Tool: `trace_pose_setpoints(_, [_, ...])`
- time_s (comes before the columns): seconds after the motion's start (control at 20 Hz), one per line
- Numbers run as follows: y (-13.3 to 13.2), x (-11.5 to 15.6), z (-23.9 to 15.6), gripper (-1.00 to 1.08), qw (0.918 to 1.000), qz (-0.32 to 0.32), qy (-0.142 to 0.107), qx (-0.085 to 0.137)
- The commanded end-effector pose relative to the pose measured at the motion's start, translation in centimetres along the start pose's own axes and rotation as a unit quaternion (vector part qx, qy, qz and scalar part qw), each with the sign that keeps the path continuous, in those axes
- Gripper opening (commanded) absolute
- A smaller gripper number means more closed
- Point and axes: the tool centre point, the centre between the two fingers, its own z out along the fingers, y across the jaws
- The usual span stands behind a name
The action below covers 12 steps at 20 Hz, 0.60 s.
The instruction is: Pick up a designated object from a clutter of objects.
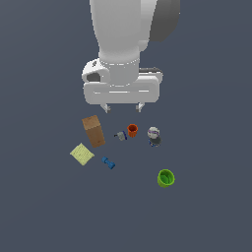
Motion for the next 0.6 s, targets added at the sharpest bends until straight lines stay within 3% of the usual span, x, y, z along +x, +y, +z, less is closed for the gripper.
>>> trace_pose_setpoints(0.0, [0.1,0.1,0.0,1.00,1.0000,-0.003,-0.001,0.001])
trace_pose_setpoints(0.55, [0.0,-0.1,2.1,1.00,0.9993,0.038,-0.002,0.005])
